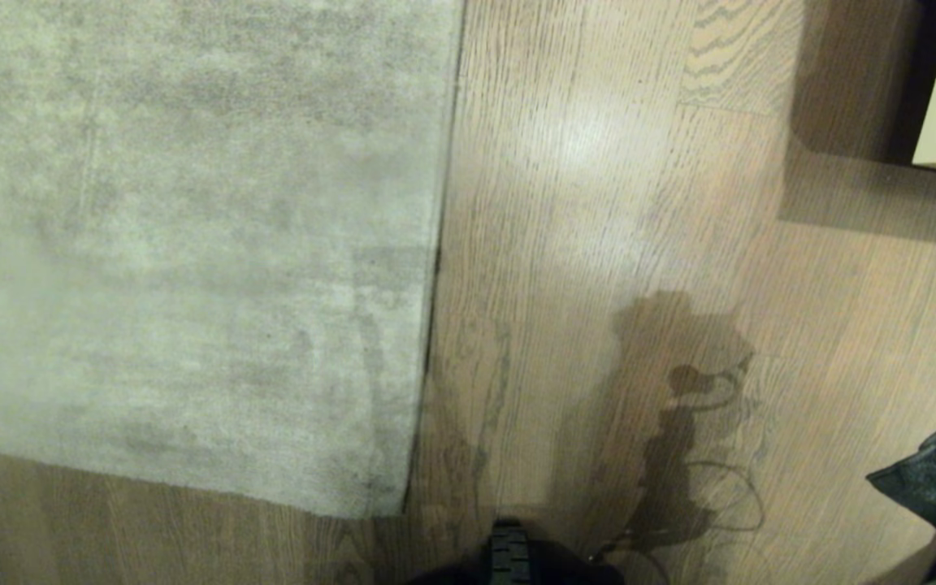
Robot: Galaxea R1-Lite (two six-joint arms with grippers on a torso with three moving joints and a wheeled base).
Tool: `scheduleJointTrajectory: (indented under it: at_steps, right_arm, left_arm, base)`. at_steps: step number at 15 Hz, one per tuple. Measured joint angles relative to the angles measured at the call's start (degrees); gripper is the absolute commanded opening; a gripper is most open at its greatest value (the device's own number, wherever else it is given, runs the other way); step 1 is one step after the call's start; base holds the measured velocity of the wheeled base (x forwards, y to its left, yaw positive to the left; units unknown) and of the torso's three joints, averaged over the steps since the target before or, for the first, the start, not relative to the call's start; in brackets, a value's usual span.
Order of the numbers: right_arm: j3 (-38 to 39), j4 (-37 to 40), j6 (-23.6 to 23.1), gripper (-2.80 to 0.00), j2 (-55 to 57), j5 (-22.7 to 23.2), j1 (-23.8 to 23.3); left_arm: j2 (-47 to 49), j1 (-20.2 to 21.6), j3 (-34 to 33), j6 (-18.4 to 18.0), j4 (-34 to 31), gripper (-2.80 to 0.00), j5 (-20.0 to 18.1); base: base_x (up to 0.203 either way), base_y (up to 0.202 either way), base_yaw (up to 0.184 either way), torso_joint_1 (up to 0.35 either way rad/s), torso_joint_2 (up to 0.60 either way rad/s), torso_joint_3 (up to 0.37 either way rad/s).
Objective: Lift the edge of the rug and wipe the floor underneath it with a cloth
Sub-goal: Lift up the carpet
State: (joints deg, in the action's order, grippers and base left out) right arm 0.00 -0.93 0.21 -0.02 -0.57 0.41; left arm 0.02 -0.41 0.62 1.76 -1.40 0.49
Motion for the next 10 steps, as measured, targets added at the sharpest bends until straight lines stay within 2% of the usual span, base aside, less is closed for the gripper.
scheduleJointTrajectory:
  at_steps: [10]
  right_arm:
    - [0.0,0.0,0.0,-2.80,0.0,0.0,0.0]
  left_arm:
    - [0.0,0.0,-0.4,-0.1,1.9,-2.80,0.2]
  base:
    - [0.000,0.000,0.000,0.000,0.00,0.000]
